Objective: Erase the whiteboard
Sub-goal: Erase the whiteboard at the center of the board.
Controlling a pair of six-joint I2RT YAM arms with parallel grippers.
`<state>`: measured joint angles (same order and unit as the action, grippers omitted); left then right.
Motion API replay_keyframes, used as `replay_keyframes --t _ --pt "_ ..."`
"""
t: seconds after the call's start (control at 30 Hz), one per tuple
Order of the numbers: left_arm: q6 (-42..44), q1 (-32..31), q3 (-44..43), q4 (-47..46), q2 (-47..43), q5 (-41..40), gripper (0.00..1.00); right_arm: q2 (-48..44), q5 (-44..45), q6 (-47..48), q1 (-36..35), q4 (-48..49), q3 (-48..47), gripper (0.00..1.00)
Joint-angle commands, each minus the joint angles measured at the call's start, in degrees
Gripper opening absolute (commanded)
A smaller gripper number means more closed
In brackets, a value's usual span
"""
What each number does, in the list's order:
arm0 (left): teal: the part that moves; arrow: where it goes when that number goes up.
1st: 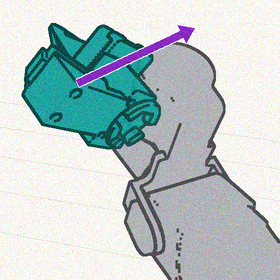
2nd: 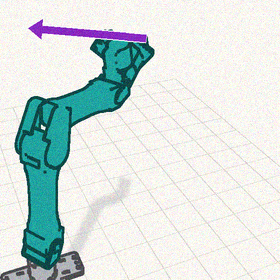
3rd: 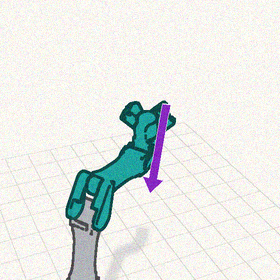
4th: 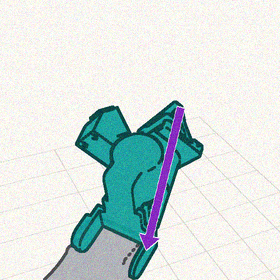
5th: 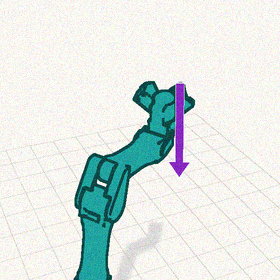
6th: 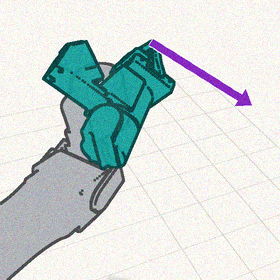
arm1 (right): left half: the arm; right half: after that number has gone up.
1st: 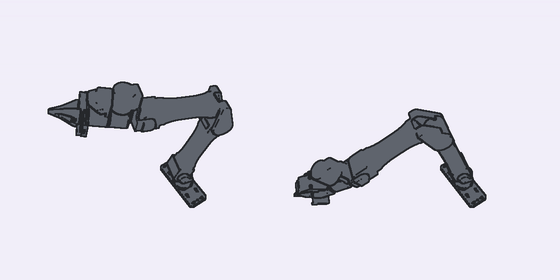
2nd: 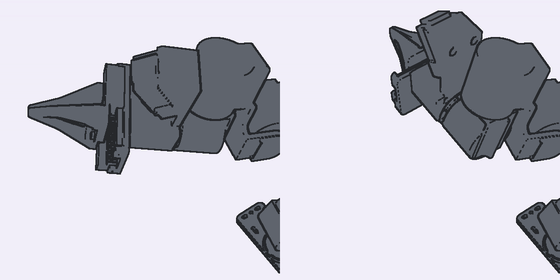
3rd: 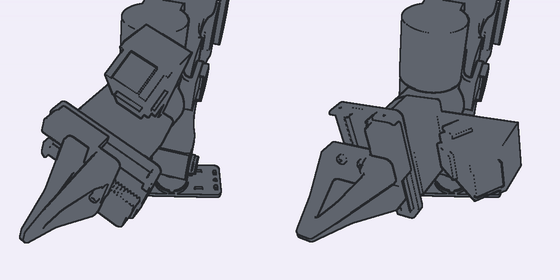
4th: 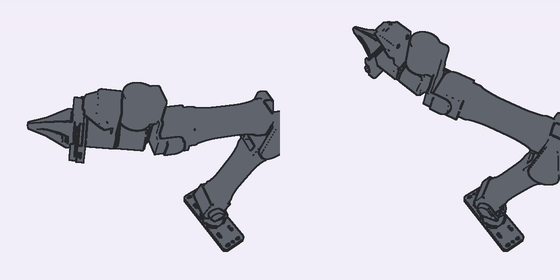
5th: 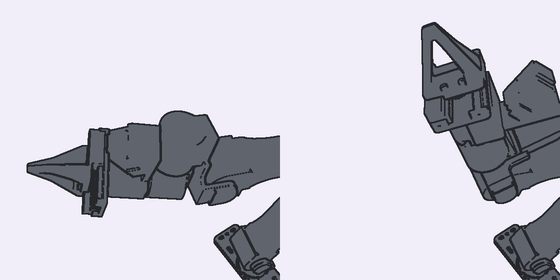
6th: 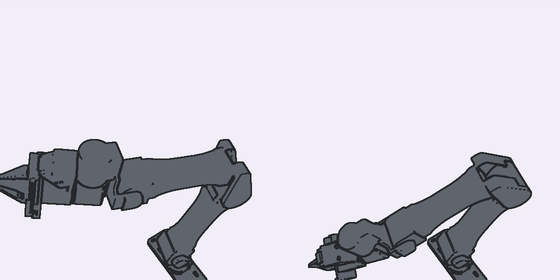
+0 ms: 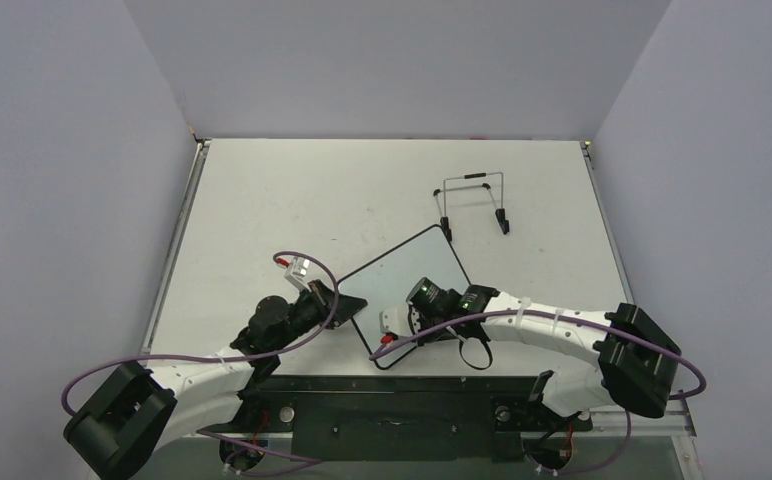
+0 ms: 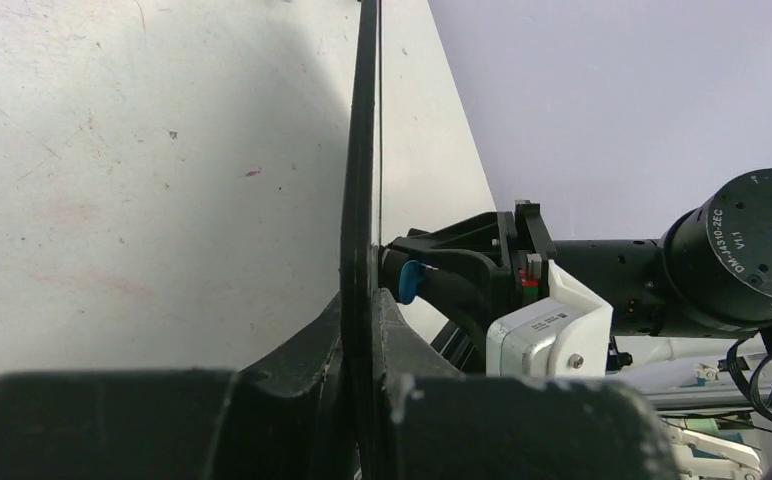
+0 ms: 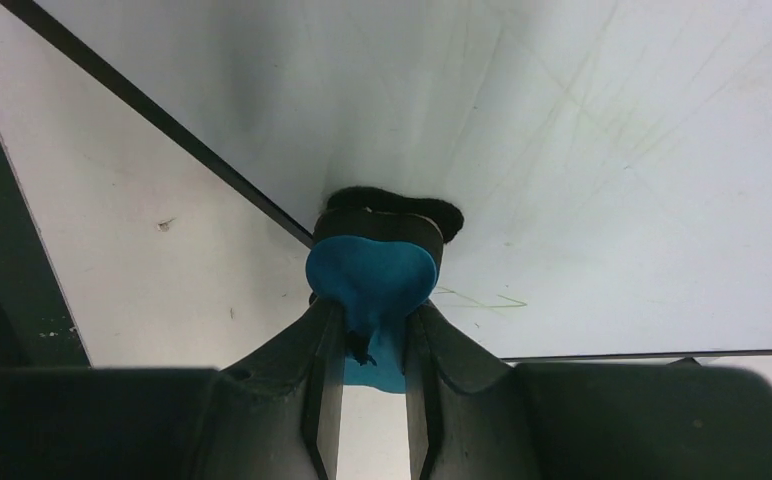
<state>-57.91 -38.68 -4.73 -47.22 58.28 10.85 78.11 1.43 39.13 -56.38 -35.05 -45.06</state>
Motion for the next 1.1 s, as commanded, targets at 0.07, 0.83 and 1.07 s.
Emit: replay_keyframes --t 0.07,0.83,1.07 --pt "-2.0 -0.5 -1.0 -8.9 -2.0 3.7 0.0 0.4 4.0 -3.3 3.8 5.5 -1.1 0.0" --pt "-1.5 -0.5 -0.6 -8.1 -3.4 3.4 0.0 1.1 -0.9 1.6 1.3 0.6 1.4 0.0" --pt "-1.3 -0.3 -0.7 -7.7 -4.0 3.6 0.0 3.3 6.1 -2.4 12.2 2.5 -0.4 0.0"
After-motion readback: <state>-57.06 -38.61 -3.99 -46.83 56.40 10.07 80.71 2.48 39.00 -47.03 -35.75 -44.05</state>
